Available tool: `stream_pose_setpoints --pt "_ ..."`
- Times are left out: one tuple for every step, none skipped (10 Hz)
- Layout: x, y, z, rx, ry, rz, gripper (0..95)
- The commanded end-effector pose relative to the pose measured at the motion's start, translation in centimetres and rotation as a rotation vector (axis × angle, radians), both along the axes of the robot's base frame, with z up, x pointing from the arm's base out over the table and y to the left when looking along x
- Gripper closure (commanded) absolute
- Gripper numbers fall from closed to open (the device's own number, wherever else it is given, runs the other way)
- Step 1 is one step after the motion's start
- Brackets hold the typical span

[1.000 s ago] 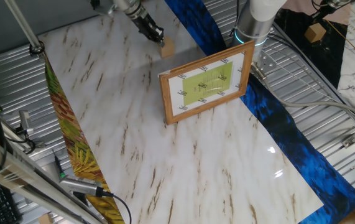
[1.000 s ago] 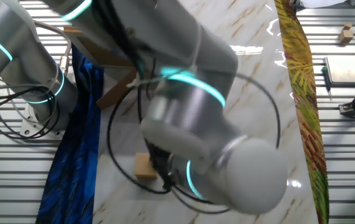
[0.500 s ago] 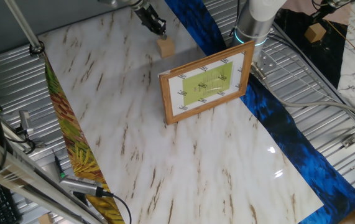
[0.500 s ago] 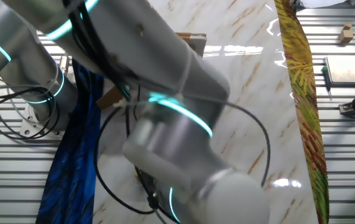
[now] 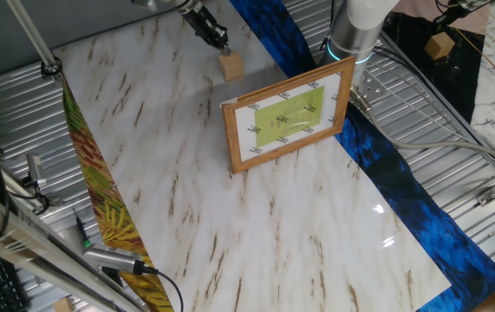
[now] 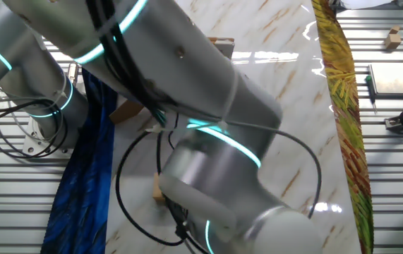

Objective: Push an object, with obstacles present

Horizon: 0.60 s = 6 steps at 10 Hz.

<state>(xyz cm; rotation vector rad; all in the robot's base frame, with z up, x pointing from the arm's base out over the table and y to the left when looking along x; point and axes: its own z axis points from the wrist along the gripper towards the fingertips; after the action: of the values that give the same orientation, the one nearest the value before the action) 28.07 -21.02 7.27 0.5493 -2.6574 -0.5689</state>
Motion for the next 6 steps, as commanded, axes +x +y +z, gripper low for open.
stream_pose_setpoints --pt "0.0 0.1 0.5 -0.033 -0.023 0.041 95.0" --pt "-0.2 -0.1 0.7 -0.037 -0.025 0.052 95.0" --pt "-0.3 -0.3 0.8 -0.034 -0.028 0.062 95.0" --pt "-0.8 -0.9 0.9 -0.034 -0.03 0.08 95.0" --pt "-1.1 -1.2 1.0 -0.034 -0.032 0.09 95.0" --pt "-1.3 -1.6 1.1 -0.031 -0.035 0.1 95.0"
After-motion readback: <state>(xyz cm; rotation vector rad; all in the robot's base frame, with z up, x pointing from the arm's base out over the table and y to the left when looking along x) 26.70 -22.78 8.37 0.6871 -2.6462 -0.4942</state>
